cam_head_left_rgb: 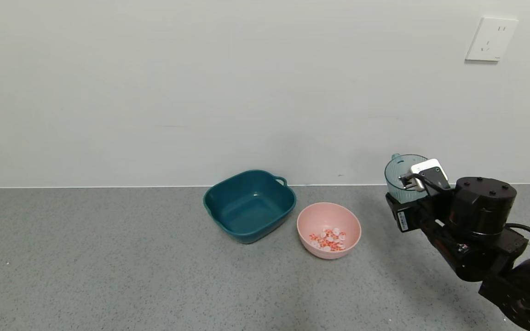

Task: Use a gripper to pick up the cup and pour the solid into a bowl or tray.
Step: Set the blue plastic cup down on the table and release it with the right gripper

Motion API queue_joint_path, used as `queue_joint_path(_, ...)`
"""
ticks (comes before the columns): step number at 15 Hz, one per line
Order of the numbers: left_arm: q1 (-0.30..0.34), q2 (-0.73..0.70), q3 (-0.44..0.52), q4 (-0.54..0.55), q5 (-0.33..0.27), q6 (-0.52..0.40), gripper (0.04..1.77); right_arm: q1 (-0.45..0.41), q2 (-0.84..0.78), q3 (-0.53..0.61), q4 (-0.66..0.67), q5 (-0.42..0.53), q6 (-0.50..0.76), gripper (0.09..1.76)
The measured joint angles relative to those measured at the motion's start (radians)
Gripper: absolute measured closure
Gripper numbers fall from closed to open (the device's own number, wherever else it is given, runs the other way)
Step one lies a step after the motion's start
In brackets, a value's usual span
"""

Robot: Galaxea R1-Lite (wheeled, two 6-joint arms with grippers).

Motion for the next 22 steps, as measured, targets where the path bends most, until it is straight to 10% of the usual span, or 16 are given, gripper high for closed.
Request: queue_joint_path(22, 0.000, 0.000, 0.000, 0.000, 0.000, 0.000, 0.09, -0.080, 0.286, -0.025, -0.119, 0.077, 0.060, 0.54)
